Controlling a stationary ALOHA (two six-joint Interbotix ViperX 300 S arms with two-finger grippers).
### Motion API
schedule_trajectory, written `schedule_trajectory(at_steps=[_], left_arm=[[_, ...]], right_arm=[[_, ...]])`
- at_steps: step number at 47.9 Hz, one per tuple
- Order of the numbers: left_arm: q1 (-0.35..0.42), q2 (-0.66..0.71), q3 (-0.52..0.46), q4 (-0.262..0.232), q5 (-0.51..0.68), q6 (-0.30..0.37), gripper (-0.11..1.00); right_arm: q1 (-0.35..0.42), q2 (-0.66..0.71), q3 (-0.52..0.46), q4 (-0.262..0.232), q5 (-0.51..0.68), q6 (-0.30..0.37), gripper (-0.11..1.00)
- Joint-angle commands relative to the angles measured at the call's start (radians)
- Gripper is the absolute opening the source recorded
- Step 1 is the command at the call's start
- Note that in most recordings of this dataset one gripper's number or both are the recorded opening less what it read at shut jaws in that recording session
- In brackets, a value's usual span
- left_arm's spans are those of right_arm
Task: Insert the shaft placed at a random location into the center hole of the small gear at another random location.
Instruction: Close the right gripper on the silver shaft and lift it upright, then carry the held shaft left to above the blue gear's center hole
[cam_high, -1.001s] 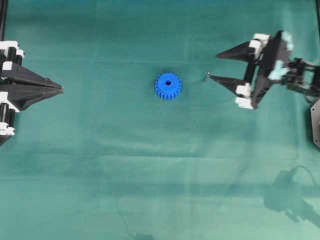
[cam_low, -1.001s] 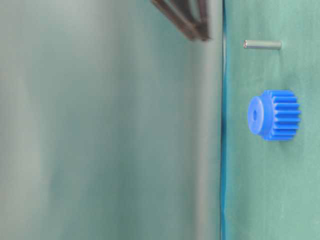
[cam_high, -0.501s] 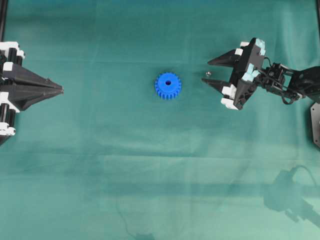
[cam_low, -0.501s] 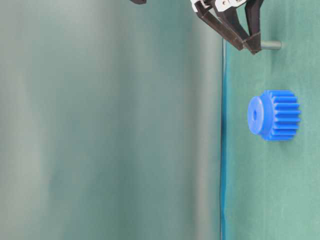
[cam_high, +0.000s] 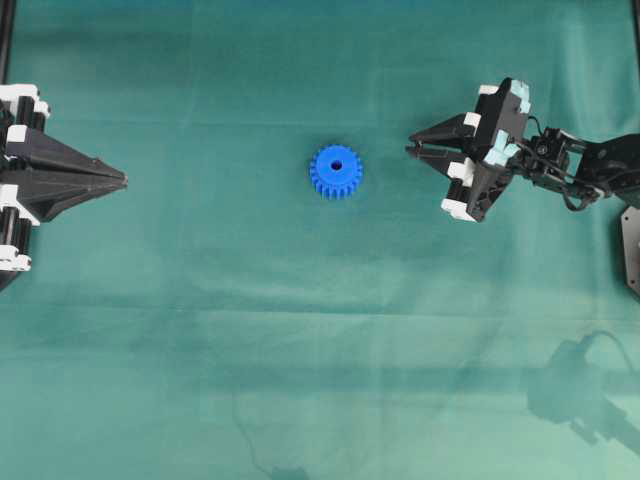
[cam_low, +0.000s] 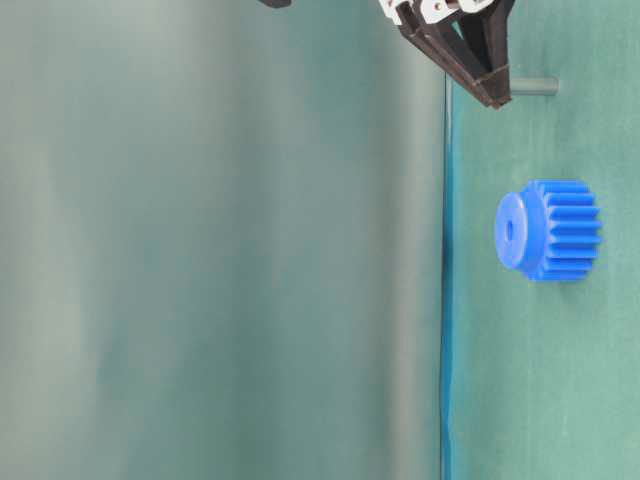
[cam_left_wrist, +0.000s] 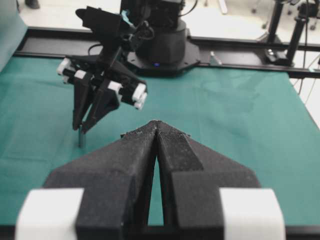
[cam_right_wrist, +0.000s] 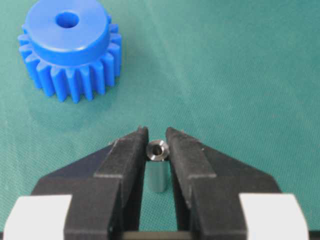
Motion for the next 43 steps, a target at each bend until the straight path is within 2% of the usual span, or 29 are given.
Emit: schedule_trajectory(at_steps=[1,11,27,43], left_arm=[[0.002,0.005,-0.011,-0.002,-0.003,0.0,0.0],[0.002,0.005,-0.011,-0.003,0.003,-0.003,0.0],[0.002,0.003,-0.012,-0.005,0.003,-0.003,0.0],[0.002,0.005,-0.011,-0.005,0.002,-0.003,0.0]], right_arm=[[0.006,-0.012,-0.009,-0.002,-0.011,0.003,0.14],[0.008,-0.098,-0.014,0.0,0.032,0.002,0.14],[0.008,-0.354,-0.054,0.0,0.347,-0.009,0.14],[0.029,-0.327,-0.086,0.0,0.339,-0.008,0.14]])
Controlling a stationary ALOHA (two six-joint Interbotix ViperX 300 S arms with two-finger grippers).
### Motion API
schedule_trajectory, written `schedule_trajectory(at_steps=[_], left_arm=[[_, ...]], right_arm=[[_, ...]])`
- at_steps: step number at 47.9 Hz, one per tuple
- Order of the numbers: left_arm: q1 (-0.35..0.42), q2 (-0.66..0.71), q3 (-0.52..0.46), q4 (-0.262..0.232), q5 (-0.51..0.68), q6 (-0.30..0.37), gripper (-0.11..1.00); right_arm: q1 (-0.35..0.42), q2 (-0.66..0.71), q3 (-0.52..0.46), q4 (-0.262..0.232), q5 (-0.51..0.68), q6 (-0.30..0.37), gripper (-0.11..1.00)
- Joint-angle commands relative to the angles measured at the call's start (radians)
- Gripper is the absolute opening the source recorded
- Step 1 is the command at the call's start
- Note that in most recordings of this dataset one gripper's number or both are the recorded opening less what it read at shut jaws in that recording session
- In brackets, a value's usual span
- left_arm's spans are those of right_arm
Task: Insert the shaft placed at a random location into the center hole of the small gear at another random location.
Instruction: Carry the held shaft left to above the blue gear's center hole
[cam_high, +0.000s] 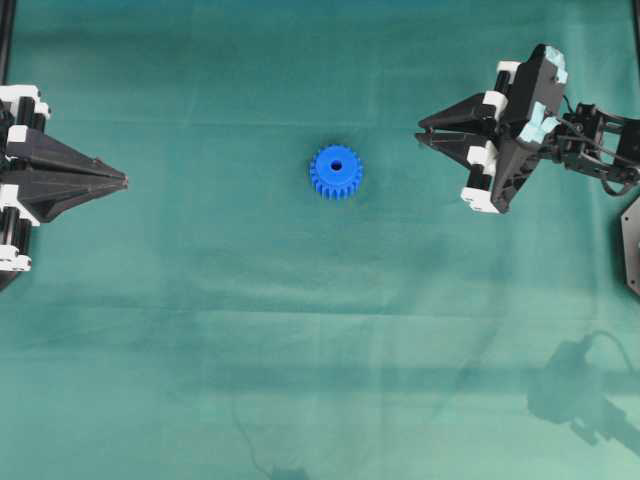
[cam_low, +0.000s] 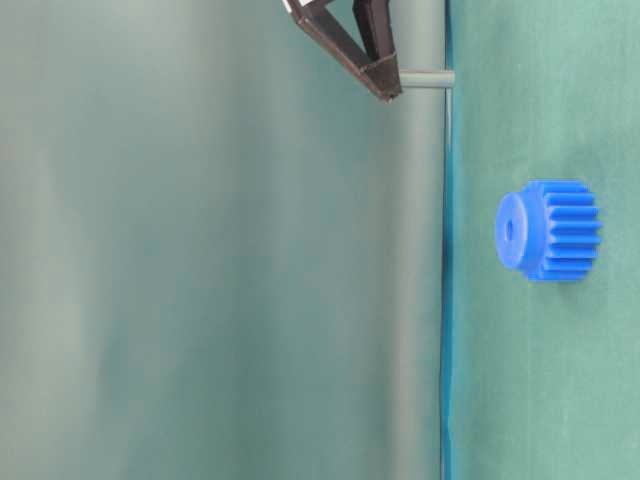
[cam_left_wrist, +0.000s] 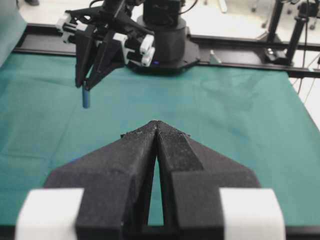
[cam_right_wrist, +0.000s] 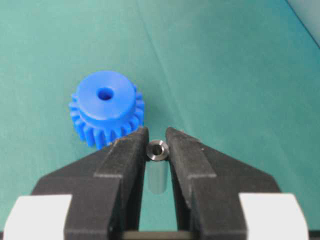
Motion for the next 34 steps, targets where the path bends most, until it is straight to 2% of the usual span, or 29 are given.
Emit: schedule_trajectory(at_steps=[1,20,34], left_arm=[[0.002,0.005,-0.011,-0.002,-0.006,-0.003,0.0],[0.002,0.005,-0.012,-0.002,-0.008,-0.002,0.0],[0.002,0.005,-0.011,-0.002,-0.011,-0.003,0.0]], right_arm=[[0.012,0.014,-0.041,-0.003,-0.017,-0.002,0.14],[0.055,0.176,-0.233,-0.002,-0.017,-0.002,0.14],[0.071,0.233,-0.304,-0.002,-0.015,-0.002,0.14]])
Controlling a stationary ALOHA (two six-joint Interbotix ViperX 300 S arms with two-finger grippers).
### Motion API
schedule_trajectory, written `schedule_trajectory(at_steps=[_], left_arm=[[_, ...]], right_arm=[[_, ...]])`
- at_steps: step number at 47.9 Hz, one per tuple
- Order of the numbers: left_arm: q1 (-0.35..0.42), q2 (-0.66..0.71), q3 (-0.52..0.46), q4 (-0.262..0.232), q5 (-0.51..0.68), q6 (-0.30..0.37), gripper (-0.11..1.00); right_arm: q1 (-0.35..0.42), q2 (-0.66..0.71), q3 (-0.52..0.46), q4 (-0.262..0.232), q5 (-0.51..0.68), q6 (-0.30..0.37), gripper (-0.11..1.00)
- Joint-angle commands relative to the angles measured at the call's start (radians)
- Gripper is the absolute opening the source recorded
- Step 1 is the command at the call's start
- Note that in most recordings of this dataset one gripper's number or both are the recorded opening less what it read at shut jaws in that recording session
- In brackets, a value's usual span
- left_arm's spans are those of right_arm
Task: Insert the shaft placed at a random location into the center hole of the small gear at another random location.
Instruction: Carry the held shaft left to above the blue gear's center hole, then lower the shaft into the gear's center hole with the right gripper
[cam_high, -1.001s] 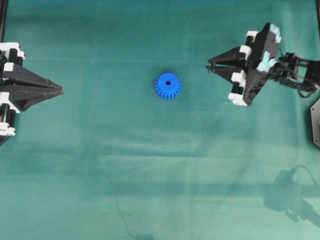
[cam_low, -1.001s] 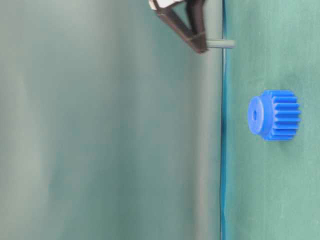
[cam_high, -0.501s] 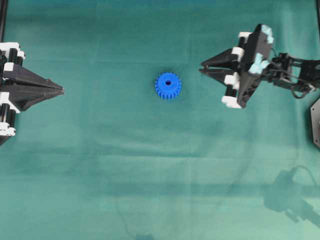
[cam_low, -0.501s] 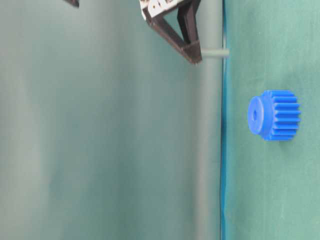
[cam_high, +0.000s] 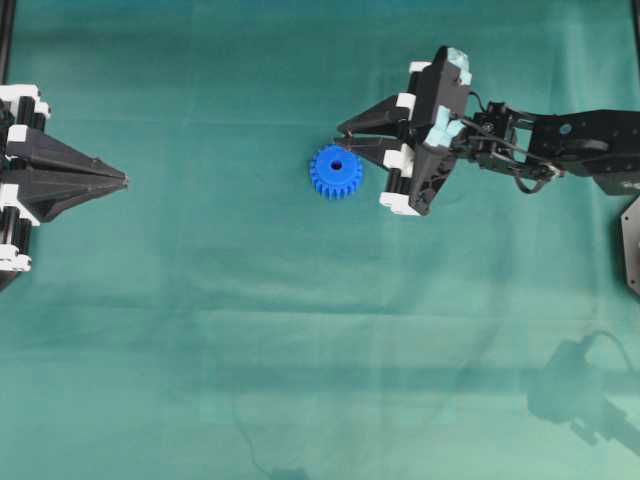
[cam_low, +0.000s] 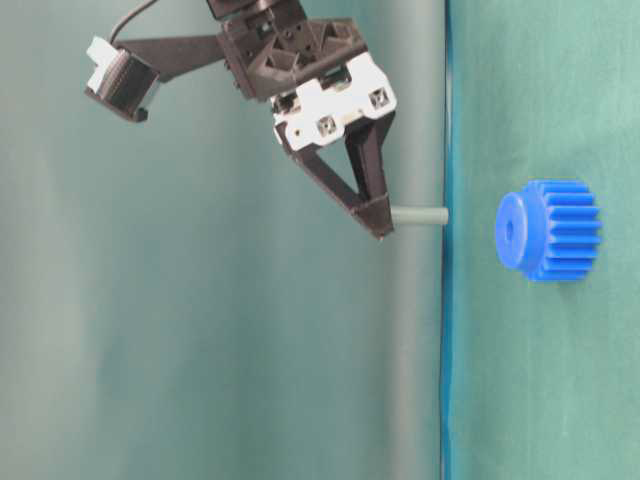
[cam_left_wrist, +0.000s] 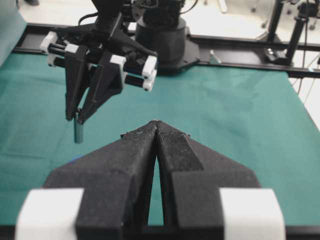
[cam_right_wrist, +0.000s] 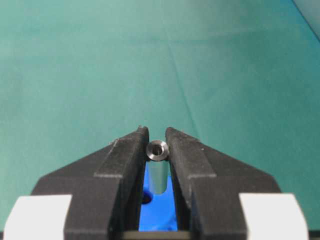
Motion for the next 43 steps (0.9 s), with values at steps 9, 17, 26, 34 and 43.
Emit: schedule_trajectory(at_steps=[9,17,26,34,43], left_arm=[[0.002,0.003,-0.011,-0.003,-0.011,-0.002,0.0],[0.002,0.005,-0.011,-0.003,-0.011,-0.002,0.0],[0.002,0.005,-0.011,-0.003,-0.009,0.0,0.0],[0.0,0.005,-0.011,-0.003,-0.006,0.0,0.0],[0.002,0.005,-0.009,-0.002,-0.005,-0.002,0.0]], right_arm=[[0.012,0.009,-0.037,0.002,-0.011,-0.002,0.14],[0.011,0.038,-0.041,0.002,-0.025,-0.002,0.14],[0.012,0.098,-0.048,0.003,-0.041,0.003,0.14],[0.011,0.117,-0.046,0.008,-0.041,0.006,0.14],[0.011,0.118,-0.037,0.009,-0.049,0.006,0.14]])
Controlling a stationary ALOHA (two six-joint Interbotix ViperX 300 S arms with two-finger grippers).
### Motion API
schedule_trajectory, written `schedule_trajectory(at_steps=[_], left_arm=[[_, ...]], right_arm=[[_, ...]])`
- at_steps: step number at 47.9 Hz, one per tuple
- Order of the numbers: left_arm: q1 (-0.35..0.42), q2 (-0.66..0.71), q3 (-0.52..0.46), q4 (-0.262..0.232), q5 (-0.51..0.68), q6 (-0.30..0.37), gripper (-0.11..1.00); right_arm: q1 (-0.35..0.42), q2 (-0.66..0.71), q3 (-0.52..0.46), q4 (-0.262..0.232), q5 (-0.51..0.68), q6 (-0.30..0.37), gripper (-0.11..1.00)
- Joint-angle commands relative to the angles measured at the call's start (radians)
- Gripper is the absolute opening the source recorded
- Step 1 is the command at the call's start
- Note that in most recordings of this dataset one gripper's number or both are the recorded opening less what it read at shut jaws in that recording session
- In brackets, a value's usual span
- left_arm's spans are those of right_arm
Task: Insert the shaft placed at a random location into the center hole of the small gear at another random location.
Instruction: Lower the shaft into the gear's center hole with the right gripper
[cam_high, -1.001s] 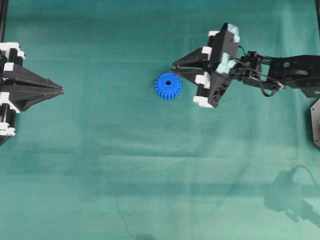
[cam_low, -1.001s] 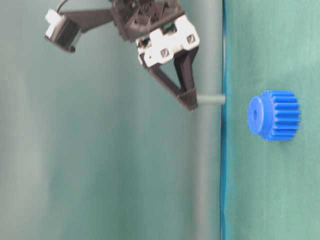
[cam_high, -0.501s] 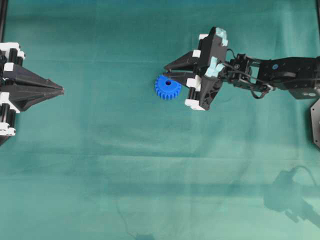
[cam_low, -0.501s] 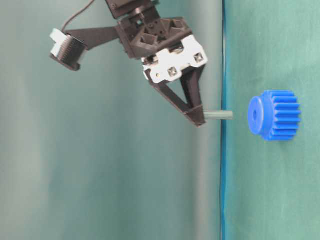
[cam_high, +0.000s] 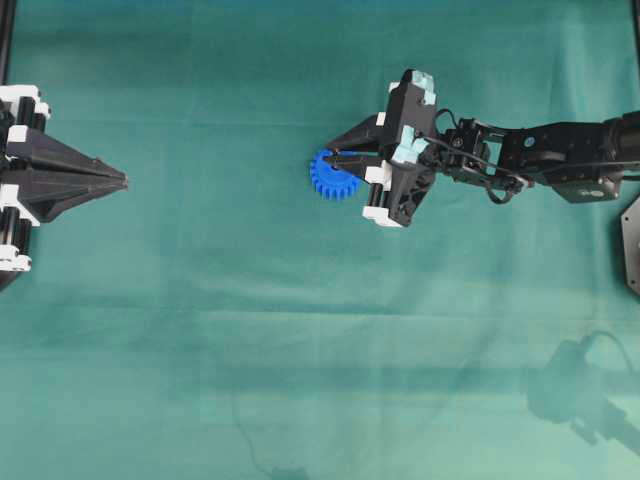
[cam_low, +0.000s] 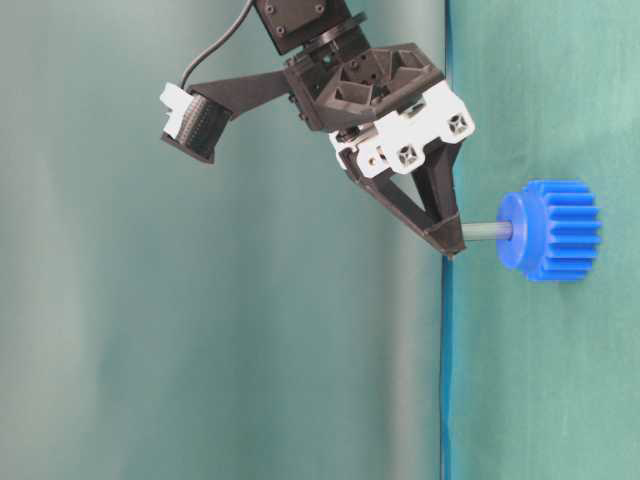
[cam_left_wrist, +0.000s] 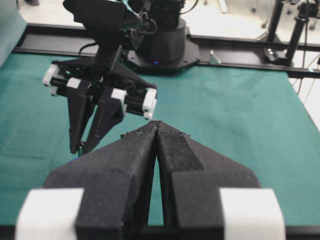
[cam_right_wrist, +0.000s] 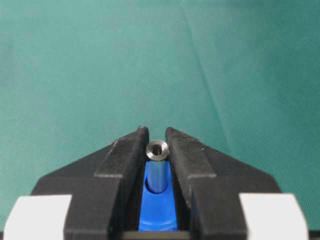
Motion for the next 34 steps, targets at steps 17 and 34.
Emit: schedule_trajectory(at_steps=[17,34], left_arm=[[0.002,0.003,-0.008,-0.002,-0.005,-0.002,0.0],[0.002,0.005,-0.008,-0.002,-0.005,-0.002,0.0]], right_arm=[[0.0,0.003,-0.011,0.003,-0.017,0.002,0.14],[0.0,0.052,-0.021,0.003,-0.017,0.002,0.14]])
